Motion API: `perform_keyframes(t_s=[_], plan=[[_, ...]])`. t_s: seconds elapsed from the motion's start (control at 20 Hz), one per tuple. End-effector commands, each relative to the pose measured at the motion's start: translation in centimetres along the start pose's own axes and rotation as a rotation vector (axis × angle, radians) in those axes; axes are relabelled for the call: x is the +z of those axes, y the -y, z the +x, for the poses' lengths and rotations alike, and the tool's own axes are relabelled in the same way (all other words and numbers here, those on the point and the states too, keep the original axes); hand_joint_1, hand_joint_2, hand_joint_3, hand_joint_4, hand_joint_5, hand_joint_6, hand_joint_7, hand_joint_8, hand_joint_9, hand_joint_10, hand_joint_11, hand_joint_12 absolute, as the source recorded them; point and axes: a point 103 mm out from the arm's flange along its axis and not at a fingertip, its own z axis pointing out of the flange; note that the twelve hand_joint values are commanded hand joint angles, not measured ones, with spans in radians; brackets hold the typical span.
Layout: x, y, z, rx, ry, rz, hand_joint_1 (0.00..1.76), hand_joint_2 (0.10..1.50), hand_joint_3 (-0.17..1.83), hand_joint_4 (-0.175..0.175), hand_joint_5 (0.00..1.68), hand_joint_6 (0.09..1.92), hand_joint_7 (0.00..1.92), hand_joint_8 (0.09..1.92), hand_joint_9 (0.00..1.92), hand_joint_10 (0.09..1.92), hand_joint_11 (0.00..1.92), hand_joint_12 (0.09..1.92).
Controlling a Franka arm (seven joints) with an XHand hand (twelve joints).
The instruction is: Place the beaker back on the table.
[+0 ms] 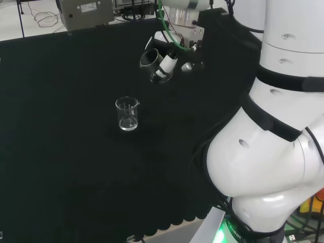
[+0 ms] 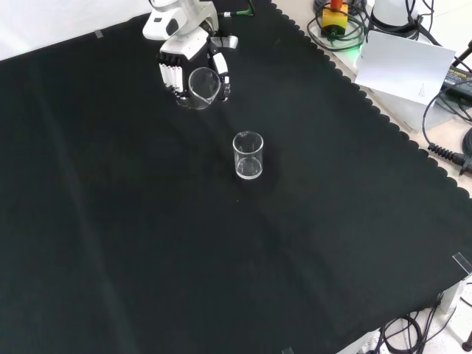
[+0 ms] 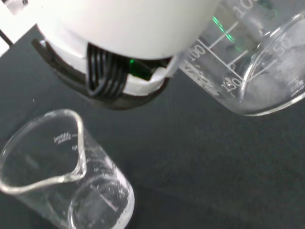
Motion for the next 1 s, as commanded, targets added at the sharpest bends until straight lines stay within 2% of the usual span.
perform_keyframes(t_s=[0.05, 0.3, 0.5, 0.75, 1.0], plan=[[2.5, -2.1, -2.5, 0.009, -0.078, -0.053, 1.32, 0.64, 0.63, -0.175, 1.33, 0.53, 1.39, 0.49, 1.72, 0.32, 1.33, 0.65], [2.9, -2.8, -4.6, -0.001, -0.206, -0.101, 1.32, 0.64, 0.62, -0.175, 1.33, 0.53, 1.39, 0.49, 1.71, 0.32, 1.33, 0.65], [3.7, -2.9, -6.0, -0.01, -0.269, -0.128, 1.32, 0.64, 0.62, -0.175, 1.33, 0.52, 1.39, 0.48, 1.7, 0.31, 1.32, 0.65], [5.3, -2.7, -7.3, -0.005, -0.32, -0.141, 1.32, 0.64, 0.62, -0.175, 1.33, 0.52, 1.4, 0.47, 1.69, 0.3, 1.32, 0.65], [6.5, -1.9, -8.0, 0.004, -0.321, -0.14, 1.33, 0.64, 0.62, -0.175, 1.35, 0.48, 1.42, 0.43, 1.69, 0.28, 1.32, 0.65]])
